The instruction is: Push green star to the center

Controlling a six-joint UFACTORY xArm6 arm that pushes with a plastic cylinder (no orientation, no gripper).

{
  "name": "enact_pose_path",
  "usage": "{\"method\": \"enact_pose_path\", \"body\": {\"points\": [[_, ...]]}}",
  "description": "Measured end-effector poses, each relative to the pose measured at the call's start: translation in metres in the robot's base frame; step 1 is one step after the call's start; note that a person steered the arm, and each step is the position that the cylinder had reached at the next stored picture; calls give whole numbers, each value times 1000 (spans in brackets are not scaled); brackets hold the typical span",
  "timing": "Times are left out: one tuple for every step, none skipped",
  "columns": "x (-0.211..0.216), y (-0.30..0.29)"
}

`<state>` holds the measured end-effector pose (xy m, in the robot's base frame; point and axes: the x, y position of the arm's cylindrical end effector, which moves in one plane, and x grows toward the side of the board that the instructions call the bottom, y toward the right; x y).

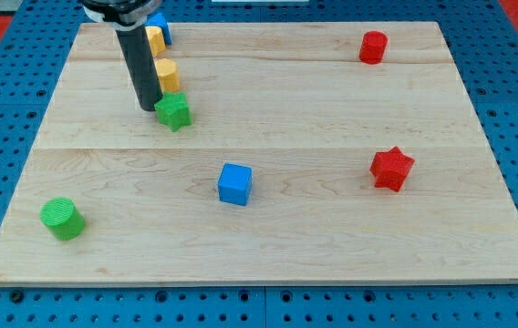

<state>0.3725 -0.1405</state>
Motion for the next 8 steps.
{"method": "enact_pose_path", "body": {"points": [[1,15],[12,28],[28,41],[34,42],[34,44],[34,54],[43,108],[54,141]]}}
